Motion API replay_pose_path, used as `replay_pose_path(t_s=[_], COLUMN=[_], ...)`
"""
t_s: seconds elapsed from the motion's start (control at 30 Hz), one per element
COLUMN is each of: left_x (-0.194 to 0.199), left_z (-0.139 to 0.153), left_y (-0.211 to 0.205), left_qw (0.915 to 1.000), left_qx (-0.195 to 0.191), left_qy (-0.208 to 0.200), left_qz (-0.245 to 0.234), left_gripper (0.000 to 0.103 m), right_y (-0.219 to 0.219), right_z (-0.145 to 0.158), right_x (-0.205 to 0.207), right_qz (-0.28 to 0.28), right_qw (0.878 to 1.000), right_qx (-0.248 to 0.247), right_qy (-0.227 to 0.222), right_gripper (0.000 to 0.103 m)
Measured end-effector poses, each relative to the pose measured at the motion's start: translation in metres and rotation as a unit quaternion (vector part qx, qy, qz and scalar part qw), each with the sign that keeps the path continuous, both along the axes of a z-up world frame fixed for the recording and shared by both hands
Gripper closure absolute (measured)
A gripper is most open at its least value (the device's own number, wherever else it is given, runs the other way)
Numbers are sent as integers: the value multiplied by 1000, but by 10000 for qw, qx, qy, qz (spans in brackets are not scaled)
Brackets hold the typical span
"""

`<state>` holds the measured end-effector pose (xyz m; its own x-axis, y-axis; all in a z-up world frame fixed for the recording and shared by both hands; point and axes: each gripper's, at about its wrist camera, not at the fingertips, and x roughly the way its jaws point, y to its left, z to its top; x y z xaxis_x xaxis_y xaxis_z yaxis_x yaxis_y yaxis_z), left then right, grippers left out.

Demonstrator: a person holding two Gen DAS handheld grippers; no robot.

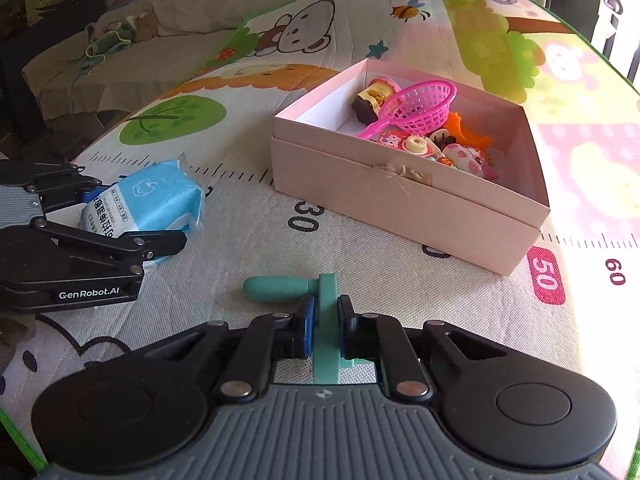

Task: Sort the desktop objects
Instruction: 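Carry the wipes pack and teal crank toy over the pink box with both tools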

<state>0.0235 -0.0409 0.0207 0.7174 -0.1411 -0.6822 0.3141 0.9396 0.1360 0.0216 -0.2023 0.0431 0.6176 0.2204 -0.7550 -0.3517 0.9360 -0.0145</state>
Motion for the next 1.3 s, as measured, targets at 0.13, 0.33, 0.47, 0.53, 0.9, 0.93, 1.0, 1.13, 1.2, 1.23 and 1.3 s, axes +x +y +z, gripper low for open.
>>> replay_pose_path(t_s=[0.13,0.33,0.47,0.53,0.9,0.93,1.0,1.13,1.2,1.23,1.3], left_x=[-11,-22,-17,-10,85,96,117,119,108,104,96], left_z=[13,40,56,65,95,94,84,63,53,48,43], left_y=[-12,-31,-37,-35,-63,-71,-86,-84,-72,-67,-58], left_qw=[9997,9976,9967,9963,9927,9921,9929,9948,9954,9956,9954], left_qx=[-30,-141,-192,-246,-783,-832,-783,-730,-699,-663,-672], left_qy=[-119,-424,-592,-702,-857,-865,-761,-576,-595,-621,-680], left_qz=[-227,-523,-514,-428,-330,-353,-471,-413,-283,-210,-111], left_gripper=[45,45,45,45,45,44,41,25,19,18,17], right_y=[-14,-37,-51,-56,-85,-86,-88,-97,-102,-104,-104], right_z=[17,52,75,88,134,130,120,95,86,81,72], right_x=[-16,-29,-27,-22,68,82,106,127,126,125,125], right_qz=[8,-115,-199,-252,-821,-881,-998,-1183,-1201,-1246,-1306], right_qw=[9998,9978,9953,9938,9832,9827,9816,9783,9775,9776,9787], right_qx=[186,497,658,650,1094,1163,1328,1581,1625,1587,1461], right_qy=[-104,-423,-679,-862,-1210,-1142,-946,-632,-601,-602,-618], right_gripper=[92,92,92,92,92,92,92,91,90,90,90])
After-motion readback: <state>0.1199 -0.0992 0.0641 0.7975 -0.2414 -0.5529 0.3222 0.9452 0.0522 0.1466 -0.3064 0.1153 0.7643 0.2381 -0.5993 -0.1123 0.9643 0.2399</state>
